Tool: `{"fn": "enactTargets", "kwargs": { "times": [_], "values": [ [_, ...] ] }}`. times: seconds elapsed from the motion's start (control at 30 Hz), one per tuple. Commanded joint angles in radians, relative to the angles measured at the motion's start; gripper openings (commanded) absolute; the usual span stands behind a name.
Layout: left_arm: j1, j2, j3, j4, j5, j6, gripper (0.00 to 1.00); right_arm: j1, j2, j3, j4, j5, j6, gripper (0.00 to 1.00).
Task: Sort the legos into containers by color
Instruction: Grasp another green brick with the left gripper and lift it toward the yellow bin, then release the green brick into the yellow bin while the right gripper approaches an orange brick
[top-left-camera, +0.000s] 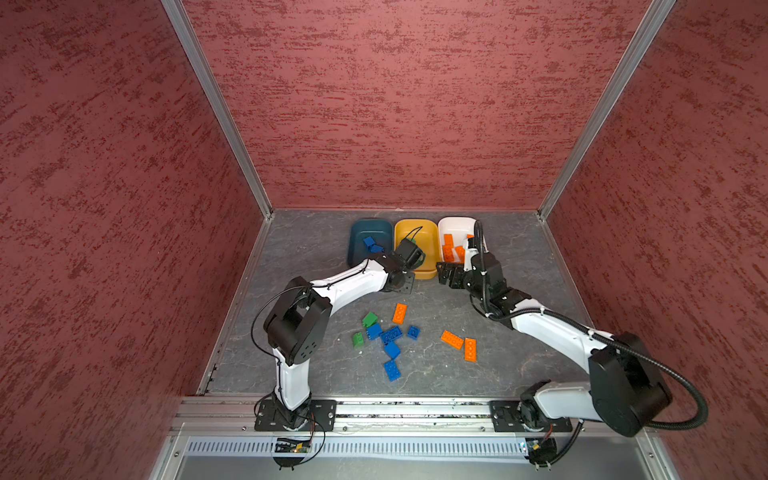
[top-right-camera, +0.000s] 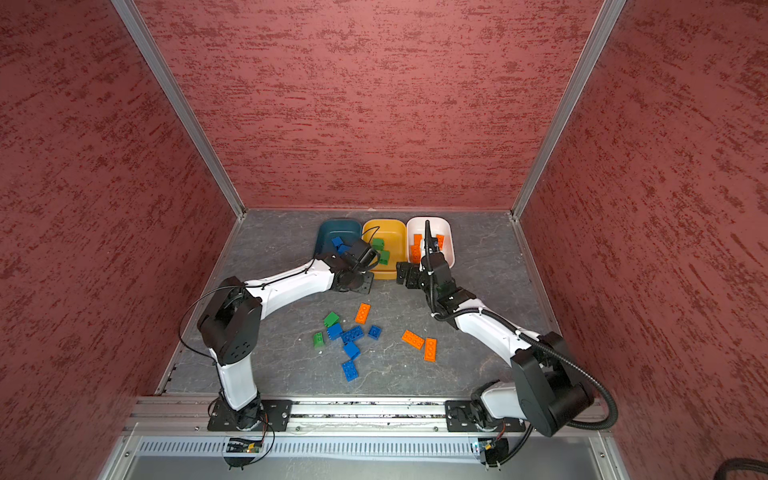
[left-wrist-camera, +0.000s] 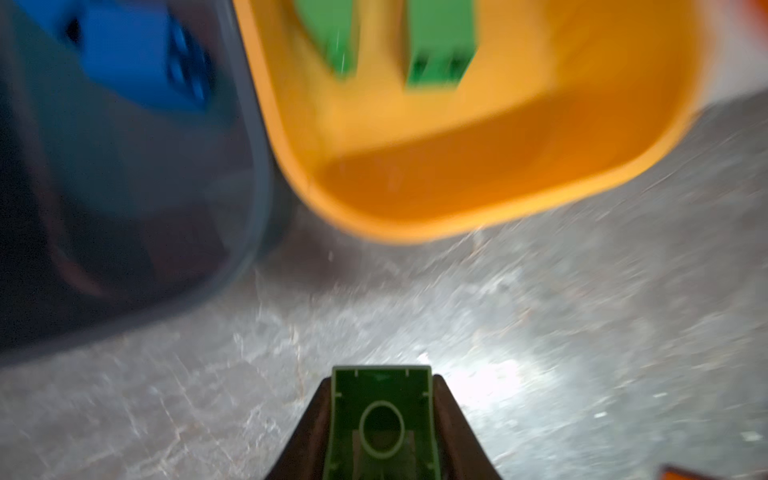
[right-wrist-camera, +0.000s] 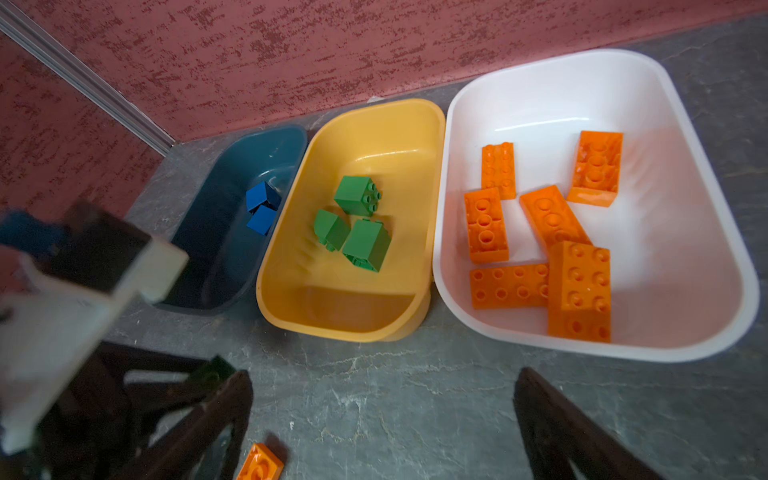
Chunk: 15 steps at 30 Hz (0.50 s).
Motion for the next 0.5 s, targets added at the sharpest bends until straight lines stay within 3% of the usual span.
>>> {"fn": "enactTargets", "kwargs": {
  "times": [0.0, 0.17, 0.47],
  "values": [
    [0.004, 0.01, 0.079, 0.076, -0.044, 0.043, 0.25, -0.003, -0.048, -0.042, -0.084, 0.002, 0.025, 0.99],
    [0.027, 0.123, 0.224, 0.151, -0.045, 0.064, 0.26, -0.004, -0.137, -0.124, -0.193, -0.066, 0.048, 0.99],
    [0.053, 0.366, 0.519, 0.129, -0.037, 0.115, 0.29, -0.001, -0.214, -0.199, -0.304, -0.218, 0.065, 0.99]
  ]
}}
